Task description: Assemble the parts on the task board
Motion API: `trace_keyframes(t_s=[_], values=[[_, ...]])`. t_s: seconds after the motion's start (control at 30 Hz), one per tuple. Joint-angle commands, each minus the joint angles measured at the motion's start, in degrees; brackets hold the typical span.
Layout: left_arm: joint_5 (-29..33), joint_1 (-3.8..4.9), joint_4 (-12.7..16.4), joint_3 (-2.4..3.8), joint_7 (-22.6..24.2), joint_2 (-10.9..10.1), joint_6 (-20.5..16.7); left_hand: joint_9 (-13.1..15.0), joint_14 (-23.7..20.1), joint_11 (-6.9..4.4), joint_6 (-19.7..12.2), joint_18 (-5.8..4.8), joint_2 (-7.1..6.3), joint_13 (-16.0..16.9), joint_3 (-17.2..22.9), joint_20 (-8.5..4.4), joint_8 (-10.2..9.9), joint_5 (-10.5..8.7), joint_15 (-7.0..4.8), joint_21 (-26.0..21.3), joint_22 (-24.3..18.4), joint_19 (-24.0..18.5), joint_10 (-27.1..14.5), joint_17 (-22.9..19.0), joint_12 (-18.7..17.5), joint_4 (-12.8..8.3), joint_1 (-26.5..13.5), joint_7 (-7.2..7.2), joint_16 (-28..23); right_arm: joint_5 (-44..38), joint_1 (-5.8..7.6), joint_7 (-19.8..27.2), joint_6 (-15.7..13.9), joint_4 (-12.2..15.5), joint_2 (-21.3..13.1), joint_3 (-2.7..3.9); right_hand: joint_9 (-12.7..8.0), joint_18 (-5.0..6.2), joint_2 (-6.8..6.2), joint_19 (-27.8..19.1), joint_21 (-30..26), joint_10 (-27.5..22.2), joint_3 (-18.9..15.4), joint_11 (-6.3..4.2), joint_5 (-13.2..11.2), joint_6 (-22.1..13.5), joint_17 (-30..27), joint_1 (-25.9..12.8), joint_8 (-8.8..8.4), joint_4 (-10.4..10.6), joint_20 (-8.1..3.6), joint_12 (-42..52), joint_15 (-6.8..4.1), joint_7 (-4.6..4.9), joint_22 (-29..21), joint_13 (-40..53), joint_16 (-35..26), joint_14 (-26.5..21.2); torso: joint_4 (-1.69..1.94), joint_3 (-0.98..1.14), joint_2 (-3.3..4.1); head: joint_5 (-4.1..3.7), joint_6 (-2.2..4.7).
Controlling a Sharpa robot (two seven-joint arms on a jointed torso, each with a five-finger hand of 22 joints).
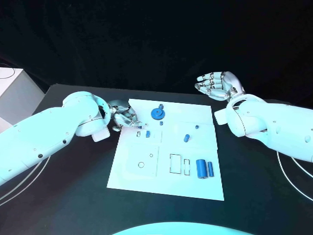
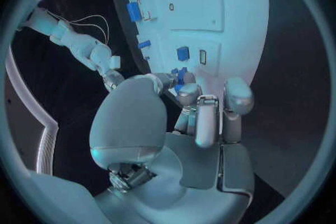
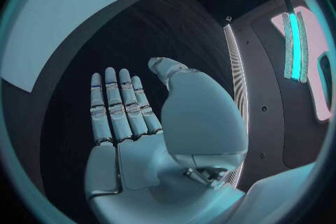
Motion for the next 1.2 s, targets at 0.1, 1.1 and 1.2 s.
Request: trace_keyframes(t_s=[0.1, 1.1, 1.2], values=[[-4.41, -0.97, 1.40, 0.03, 0.07, -0.22, -1.74, -0.07, 4.93, -0.08, 0.26, -0.37, -0.18, 0.29, 10.22, -0.07, 0.37, 0.06, -0.32, 0.45, 0.38, 0.59, 0.65, 11.59, 0.31, -9.66, -0.73, -0.53, 0.41, -0.21, -0.14, 0.92, 0.86, -0.02, 0.02, -0.01, -0.09, 0.54, 0.21, -0.40, 0.09, -0.09, -0.02, 0.23, 0.32, -0.43, -0.11, -0.49, 0.41, -0.43, -0.07, -0.23, 0.09, 3.36, -0.12, -0.09, -0.20, 0.18, -0.06, -0.01, 0.07, 0.34, -0.33], [-9.55, -2.89, 2.50, 0.09, -0.03, -0.09, -0.60, -0.32, 5.11, -0.20, 0.68, -0.45, -0.94, 0.72, 11.71, -0.15, 0.62, 0.16, -0.41, 0.73, 0.84, 0.88, 1.22, 12.08, 0.52, -10.68, -1.48, -0.64, 0.64, -0.24, -0.22, 1.00, 0.88, 0.20, -0.27, -0.01, -0.09, 0.54, 0.21, -0.40, 0.09, -0.09, -0.02, 0.23, 0.32, -0.43, -0.11, -0.49, 0.41, -0.43, -0.07, -0.23, 0.09, 3.36, -0.12, -0.09, -0.20, 0.18, -0.06, 0.02, 0.16, 0.50, -1.45], [-9.55, -2.90, 2.47, 0.09, -0.02, -0.11, 0.06, -0.35, 5.15, -0.20, 0.71, -0.45, -1.05, 0.90, 11.79, -0.16, 0.63, 0.13, -0.41, 0.74, 0.85, 0.89, 1.32, 12.20, 0.60, -10.75, -1.56, -0.64, 0.70, -0.24, -0.22, 1.00, 0.89, 0.21, -0.28, -0.01, -0.09, 0.54, 0.21, -0.40, 0.09, -0.09, -0.02, 0.23, 0.32, -0.43, -0.11, -0.49, 0.41, -0.43, -0.07, -0.23, 0.09, 3.36, -0.12, -0.09, -0.20, 0.18, -0.05, 0.02, 0.17, 0.46, -1.49]])
